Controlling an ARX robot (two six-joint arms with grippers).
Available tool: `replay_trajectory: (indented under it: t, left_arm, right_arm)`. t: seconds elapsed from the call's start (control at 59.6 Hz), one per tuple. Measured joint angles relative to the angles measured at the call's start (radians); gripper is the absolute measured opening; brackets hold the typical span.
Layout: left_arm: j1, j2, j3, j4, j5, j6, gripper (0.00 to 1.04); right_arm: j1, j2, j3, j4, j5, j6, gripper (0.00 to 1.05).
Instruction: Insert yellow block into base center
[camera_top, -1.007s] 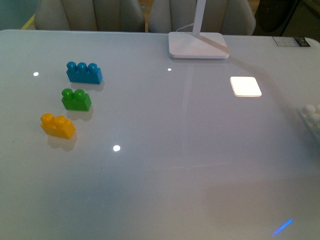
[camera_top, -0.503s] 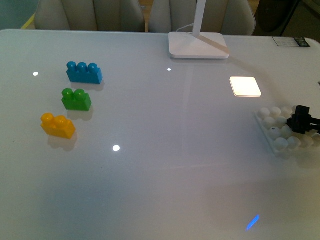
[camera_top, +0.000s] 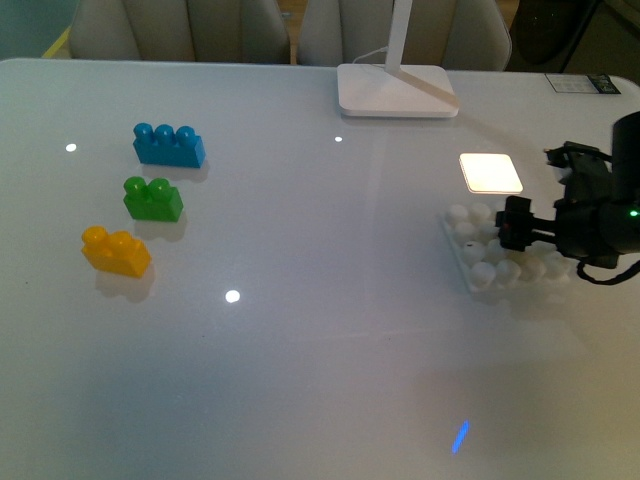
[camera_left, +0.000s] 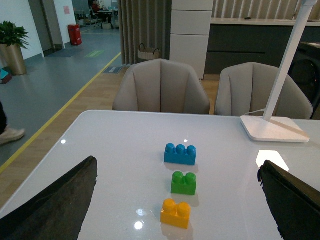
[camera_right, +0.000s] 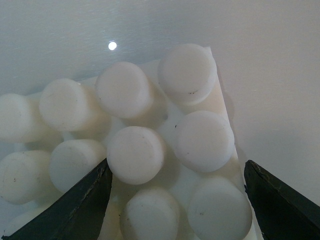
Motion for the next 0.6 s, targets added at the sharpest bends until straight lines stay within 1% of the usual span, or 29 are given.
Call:
replay_trajectory:
  t: [0.117,0.42,0.604]
  left_arm:
    - [0.000,0.000,0.000,0.000,0.000,0.000,0.97]
    - [0.000,0.000,0.000,0.000,0.000,0.000,0.97]
    - [0.000,0.000,0.000,0.000,0.000,0.000,0.97]
  right_arm:
    - [0.082,0.005,0.020,-0.020,0.023,0.061,0.79]
    - [0.196,0.047,0.124,-0.095,0.102,0.204,0.78]
    - [0.274,0.089,0.235,-0.171,0.136,0.291,0.78]
